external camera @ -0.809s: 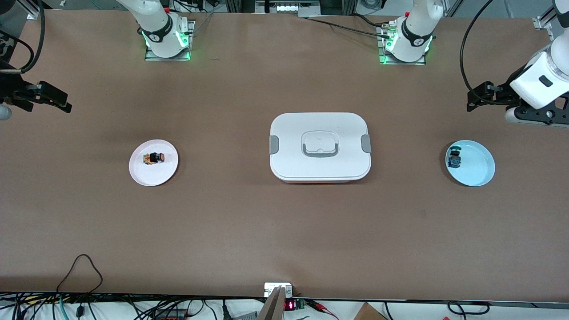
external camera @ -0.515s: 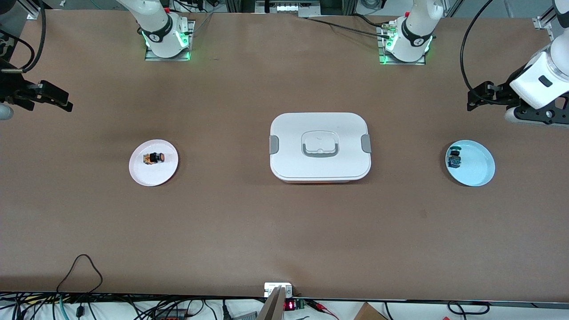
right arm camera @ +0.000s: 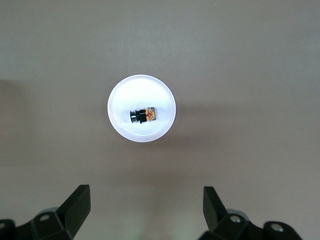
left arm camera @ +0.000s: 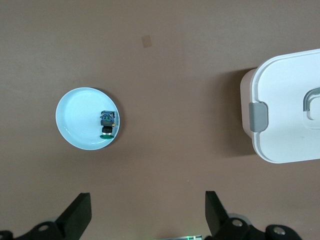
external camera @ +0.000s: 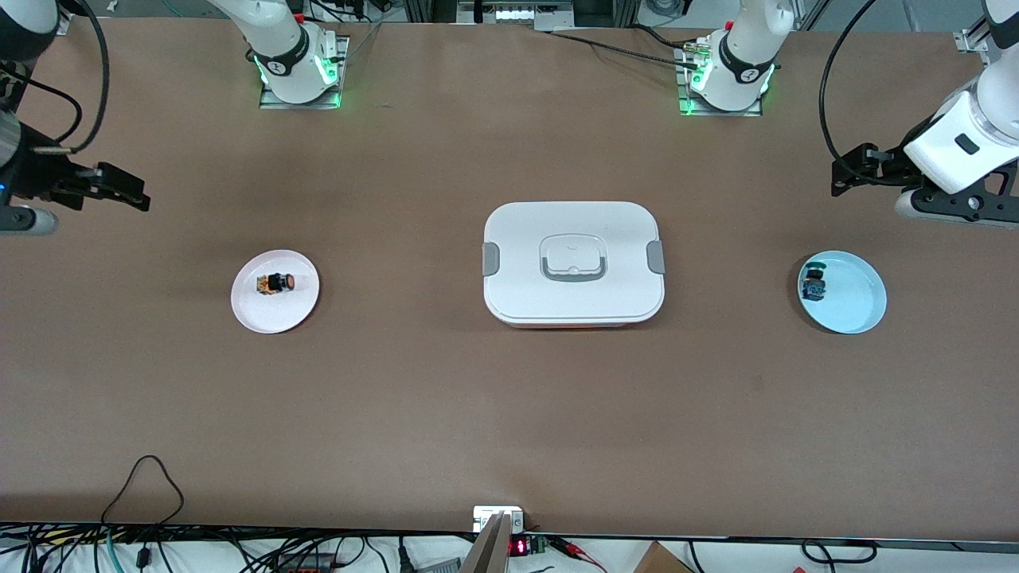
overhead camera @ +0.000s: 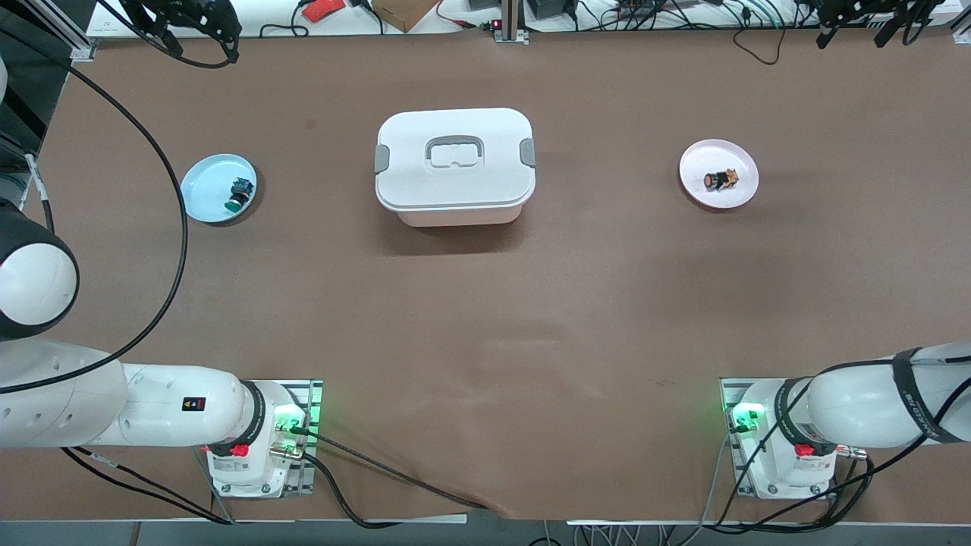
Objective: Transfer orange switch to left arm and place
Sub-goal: 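Move the right gripper down to the orange switch on the white plate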
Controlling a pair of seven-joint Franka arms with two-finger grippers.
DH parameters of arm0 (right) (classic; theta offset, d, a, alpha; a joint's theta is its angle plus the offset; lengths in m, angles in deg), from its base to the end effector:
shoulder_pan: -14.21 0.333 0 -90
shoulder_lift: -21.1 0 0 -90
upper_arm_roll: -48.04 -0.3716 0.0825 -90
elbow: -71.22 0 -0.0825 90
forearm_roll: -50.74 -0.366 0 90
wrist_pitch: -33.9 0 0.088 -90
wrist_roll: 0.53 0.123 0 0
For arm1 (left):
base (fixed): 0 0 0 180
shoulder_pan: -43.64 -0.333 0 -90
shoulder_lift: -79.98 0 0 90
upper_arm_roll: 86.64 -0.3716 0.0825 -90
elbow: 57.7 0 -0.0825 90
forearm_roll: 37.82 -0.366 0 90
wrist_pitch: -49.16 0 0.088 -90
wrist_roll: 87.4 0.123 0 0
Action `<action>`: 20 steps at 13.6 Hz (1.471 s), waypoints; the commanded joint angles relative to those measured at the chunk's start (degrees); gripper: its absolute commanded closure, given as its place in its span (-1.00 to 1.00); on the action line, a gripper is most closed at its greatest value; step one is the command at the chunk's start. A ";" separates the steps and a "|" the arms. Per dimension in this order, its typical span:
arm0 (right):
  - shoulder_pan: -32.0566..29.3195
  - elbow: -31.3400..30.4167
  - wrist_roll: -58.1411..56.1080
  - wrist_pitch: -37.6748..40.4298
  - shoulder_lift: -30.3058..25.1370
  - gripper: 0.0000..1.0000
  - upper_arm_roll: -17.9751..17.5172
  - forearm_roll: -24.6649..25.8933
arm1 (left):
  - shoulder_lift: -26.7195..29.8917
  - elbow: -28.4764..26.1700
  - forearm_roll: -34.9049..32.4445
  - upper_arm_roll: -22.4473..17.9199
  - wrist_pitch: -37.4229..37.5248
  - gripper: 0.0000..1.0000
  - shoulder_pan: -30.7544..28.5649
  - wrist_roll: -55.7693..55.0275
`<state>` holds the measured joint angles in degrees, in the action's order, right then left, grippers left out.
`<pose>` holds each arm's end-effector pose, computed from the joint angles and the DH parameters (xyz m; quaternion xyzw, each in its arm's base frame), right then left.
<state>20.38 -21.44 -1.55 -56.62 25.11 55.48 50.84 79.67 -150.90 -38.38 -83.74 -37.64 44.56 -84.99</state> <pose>0.5555 -0.0099 0.6059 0.9986 -0.0022 -0.0534 0.0043 0.5268 -0.0338 0.6317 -0.9968 0.0543 0.0585 0.0055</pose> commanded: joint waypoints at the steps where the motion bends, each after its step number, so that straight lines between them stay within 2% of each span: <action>1: 1.47 0.73 0.14 -1.57 2.66 -1.00 -0.06 0.69 | -0.04 1.18 -1.28 0.26 1.46 -1.00 0.23 0.57; 9: 2.71 -0.75 0.93 -11.50 11.89 -1.00 -0.15 1.49 | -0.22 1.36 -2.42 0.09 1.02 -1.00 0.23 0.84; 14: 2.71 -18.14 1.11 -32.23 11.55 -1.00 -0.15 1.05 | -0.30 1.36 -2.69 -0.18 0.93 -1.00 0.05 0.84; 18: 2.80 -20.88 1.19 -34.53 12.95 -1.00 -0.23 0.87 | -0.22 1.36 -2.69 -0.09 -0.20 -1.00 0.14 1.10; 20: 2.71 -24.04 1.11 -39.70 13.83 -1.00 -0.41 0.87 | -0.22 1.36 -2.69 0.00 -0.47 -1.00 0.23 1.10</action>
<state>22.88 -42.06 -1.28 -91.63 38.83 55.28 51.71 79.67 -150.69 -39.81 -83.74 -38.14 44.52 -84.99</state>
